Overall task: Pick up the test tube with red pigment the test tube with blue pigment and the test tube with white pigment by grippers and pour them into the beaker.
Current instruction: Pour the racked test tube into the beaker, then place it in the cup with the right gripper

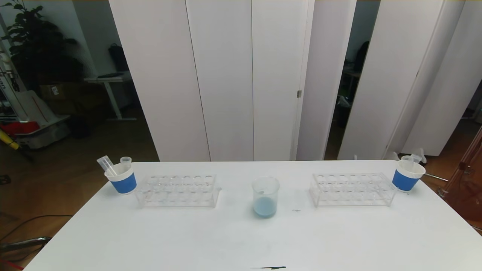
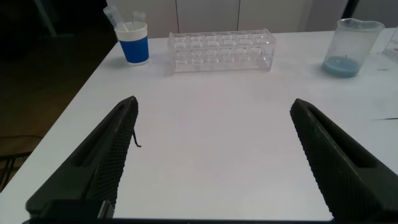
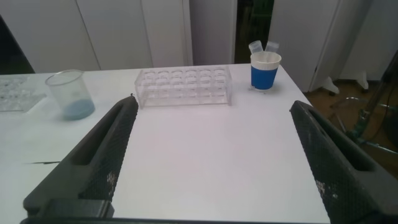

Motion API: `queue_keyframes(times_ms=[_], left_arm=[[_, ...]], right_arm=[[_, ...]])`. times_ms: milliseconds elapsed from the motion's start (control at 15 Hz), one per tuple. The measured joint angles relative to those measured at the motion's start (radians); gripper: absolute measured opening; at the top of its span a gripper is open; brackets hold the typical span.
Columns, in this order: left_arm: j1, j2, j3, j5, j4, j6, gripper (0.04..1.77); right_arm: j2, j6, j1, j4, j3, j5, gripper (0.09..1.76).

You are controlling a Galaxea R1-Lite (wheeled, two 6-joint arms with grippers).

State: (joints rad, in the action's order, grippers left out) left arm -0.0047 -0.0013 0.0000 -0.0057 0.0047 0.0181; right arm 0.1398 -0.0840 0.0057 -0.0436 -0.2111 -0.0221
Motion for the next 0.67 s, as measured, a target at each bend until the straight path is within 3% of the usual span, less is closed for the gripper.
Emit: queue_keyframes(times_ms=[267,667], left_arm=[[0.0,0.0,0.0,0.0,-0.001,0.0,1.75],[0.0,0.0,0.0,0.0,-0.001,0.0,1.75]], right_arm=[[-0.068,0.0,-0.001,0.0,0.13,0.006,1.75],[-0.136,0.01,-0.003,0.081,0.193,0.011,1.75]])
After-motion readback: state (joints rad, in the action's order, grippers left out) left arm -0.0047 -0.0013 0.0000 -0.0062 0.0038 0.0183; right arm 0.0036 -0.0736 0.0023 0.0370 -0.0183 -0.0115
